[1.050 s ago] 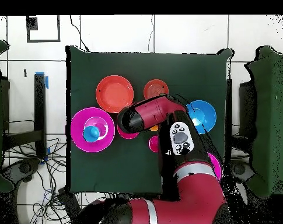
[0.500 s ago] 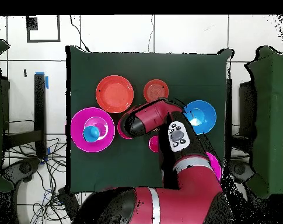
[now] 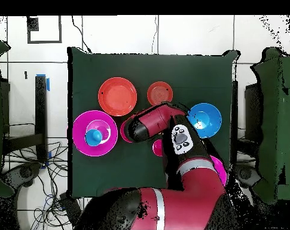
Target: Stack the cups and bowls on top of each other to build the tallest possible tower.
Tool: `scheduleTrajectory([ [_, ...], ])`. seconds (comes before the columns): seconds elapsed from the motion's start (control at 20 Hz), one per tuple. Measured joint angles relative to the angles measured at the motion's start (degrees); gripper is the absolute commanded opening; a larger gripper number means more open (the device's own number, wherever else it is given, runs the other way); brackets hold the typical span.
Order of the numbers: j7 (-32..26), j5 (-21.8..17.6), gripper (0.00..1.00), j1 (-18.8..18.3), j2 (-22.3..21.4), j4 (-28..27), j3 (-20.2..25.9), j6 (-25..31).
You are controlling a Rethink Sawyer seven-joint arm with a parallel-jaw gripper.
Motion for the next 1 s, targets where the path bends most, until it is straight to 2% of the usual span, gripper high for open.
scheduleTrajectory([
  [0.35,0.0,0.0,1.0,0.0,-1.0,0.1,0.0,0.0],
  [0.75,0.0,1.8,1.0,-0.5,-6.0,2.0,1.3,2.2],
  [1.0,0.0,4.4,1.0,-0.5,-9.7,3.1,3.0,6.4],
])
